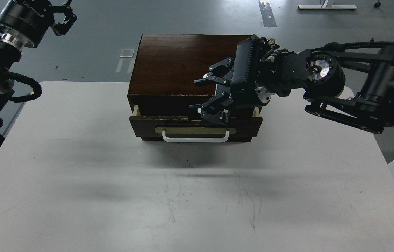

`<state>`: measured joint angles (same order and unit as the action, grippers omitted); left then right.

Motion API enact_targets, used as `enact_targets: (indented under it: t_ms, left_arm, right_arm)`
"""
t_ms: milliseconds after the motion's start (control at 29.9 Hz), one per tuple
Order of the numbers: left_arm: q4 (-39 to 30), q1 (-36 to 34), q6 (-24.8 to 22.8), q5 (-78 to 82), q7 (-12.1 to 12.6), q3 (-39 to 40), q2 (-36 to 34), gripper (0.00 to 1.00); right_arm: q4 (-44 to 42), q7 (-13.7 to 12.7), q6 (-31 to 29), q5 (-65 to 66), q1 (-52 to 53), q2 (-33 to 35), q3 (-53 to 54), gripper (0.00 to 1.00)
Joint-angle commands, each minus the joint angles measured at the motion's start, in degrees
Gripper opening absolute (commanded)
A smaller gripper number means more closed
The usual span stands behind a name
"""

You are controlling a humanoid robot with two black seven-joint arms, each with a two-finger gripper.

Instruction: Put corn in drawer with both arms

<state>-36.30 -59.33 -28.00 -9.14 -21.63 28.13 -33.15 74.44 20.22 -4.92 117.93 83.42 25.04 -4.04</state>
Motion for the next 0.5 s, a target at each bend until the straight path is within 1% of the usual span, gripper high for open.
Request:
enact_targets:
  t_ms: [0, 33, 100, 134, 167, 201, 268, 368, 435, 469]
  left_arm:
    - [0.0, 0.0, 0.0, 0.0, 0.0, 0.0, -0.1, 0.98]
    - [0.0, 0.0, 0.0, -0.1, 0.0, 0.0, -0.1, 0.98]
    - [0.1, 0.0, 0.0, -0.1, 0.0, 0.0, -0.2, 0.98]
    - [0.3, 0.0, 0.0, -0.1, -0.1, 0.0, -0.3, 0.98]
    - [0.3, 0.0, 0.0, -0.2, -0.1, 0.0, -0.4, 0.98]
    - [0.4, 0.0, 0.0, -0.2, -0.1, 0.0, -0.5, 0.98]
    - [0.5, 0.0, 0.0, -0.2, -0.1, 0.0, -0.7, 0.98]
    - [0.6, 0.0, 0.0, -0.2, -0.1, -0.1, -0.8, 0.98]
    - [0.7, 0.0, 0.0, -0.1, -0.1, -0.2, -0.5, 0.98]
    - [0.7, 0.1, 0.0, -0.1, -0.2, -0.2, -0.5, 0.98]
  right_arm:
    - [-0.1, 0.0, 0.0, -0.2, 0.4, 0.0, 0.2, 0.67]
    - [-0.2, -0.1, 0.0, -0.6, 0.6, 0.3, 0.3, 0.72]
    - [-0.4, -0.1, 0.0, -1.5, 0.6, 0.5, 1.1, 0.79]
    - [-1.0, -0.1, 0.1, -2.8, 0.7, 0.7, 2.1, 0.85]
    - [-1.5, -0.1, 0.1, -4.1, 0.6, 1.0, 3.1, 0.90]
    - [-2.4, -0.2, -0.2, -8.3, 0.3, 1.8, 4.9, 0.98]
    - [-4.3, -0.2, -0.4, -16.8, 0.3, 2.9, 6.6, 1.00]
    - [-6.6, -0.4, -0.4, -28.8, 0.8, 3.4, 7.2, 1.00]
    - [-9.6, -0.4, 0.1, -39.0, 0.9, 4.7, 8.3, 1.00]
    - [-10.2, -0.4, 0.2, -41.7, 0.7, 5.4, 9.0, 1.00]
